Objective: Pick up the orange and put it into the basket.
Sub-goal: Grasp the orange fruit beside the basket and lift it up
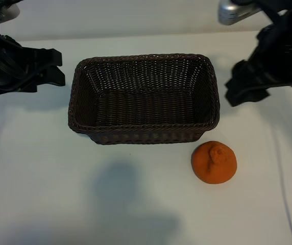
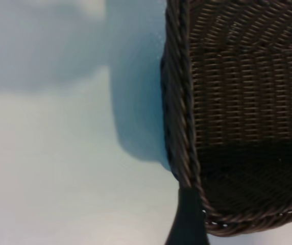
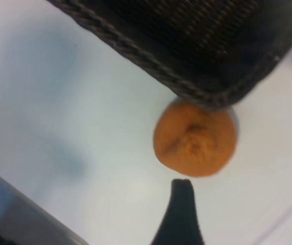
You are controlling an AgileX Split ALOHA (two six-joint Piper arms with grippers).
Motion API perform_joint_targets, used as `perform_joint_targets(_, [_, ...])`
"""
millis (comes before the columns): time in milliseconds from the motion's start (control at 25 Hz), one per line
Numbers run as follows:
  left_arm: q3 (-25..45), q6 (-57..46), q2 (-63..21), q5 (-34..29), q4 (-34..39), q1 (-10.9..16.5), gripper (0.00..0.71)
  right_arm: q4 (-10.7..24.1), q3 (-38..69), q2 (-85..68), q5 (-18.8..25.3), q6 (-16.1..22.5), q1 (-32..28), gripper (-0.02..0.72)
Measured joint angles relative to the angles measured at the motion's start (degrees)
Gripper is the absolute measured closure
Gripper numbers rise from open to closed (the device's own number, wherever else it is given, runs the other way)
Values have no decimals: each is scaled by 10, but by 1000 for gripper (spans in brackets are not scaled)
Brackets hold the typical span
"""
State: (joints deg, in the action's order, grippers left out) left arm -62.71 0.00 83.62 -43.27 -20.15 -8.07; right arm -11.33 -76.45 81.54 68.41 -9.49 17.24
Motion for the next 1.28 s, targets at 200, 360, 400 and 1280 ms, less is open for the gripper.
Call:
perform_joint_targets(200, [-3, 14, 0, 0, -23, 0, 116, 13, 11, -68, 13, 9, 0, 131])
perform_joint_targets(360, [-11, 28, 0, 0, -40, 0, 116, 16, 36, -103, 15, 11, 0, 131])
perform_joint_targets(400, [-12, 28, 0, 2, -40, 0, 117, 17, 48, -110, 15, 11, 0, 131])
perform_joint_targets(1280, [-12, 28, 0, 5, -54, 0, 117, -71, 325, -109, -252, -27, 0, 131])
